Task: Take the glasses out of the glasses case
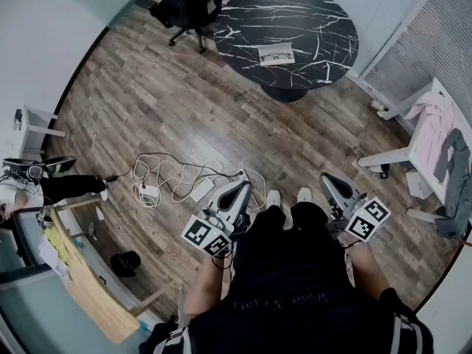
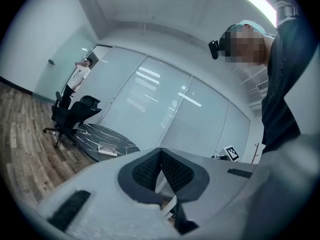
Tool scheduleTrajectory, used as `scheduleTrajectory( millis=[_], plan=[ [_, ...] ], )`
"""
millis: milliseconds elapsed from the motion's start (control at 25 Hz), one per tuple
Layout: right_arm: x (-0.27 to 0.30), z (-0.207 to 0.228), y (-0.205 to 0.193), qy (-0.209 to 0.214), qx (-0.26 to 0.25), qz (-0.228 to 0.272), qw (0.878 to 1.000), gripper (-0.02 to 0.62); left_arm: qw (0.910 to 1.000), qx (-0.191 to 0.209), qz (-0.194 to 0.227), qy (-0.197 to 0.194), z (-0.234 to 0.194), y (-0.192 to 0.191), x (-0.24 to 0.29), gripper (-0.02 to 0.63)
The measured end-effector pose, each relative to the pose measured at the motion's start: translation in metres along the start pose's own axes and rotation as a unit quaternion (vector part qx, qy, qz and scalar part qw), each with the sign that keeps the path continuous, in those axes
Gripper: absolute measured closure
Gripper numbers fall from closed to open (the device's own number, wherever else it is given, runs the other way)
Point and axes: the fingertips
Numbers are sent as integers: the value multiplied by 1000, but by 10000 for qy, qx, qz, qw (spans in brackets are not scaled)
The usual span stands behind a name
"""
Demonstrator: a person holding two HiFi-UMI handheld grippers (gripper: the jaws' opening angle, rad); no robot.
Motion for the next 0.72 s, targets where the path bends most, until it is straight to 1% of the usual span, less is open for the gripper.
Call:
scheduleTrajectory(
  millis=[120,280,480,640,720],
  plan=[
    [-4,-15,-7,116,-186,-87,9997,565,9999,-1,108,110,8,-2,-16,588],
    [-19,-37,-6,394,-496,-41,9980,565,9996,126,187,187,33,-6,-29,588],
    [-58,-51,-13,703,-350,170,9968,565,9989,289,189,307,74,-17,-42,588],
    [-87,-46,-30,810,-271,57,9963,565,9986,323,217,360,105,-29,-49,588],
    [-98,-48,-33,866,-222,90,9960,565,9984,405,186,357,117,-34,-53,588]
  ],
)
Point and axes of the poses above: the fingertips, and each gripper's own axes: x forward along the fingers, z to its right, y out of its top, and after that the axes turned 3 degrees about z, right-handed
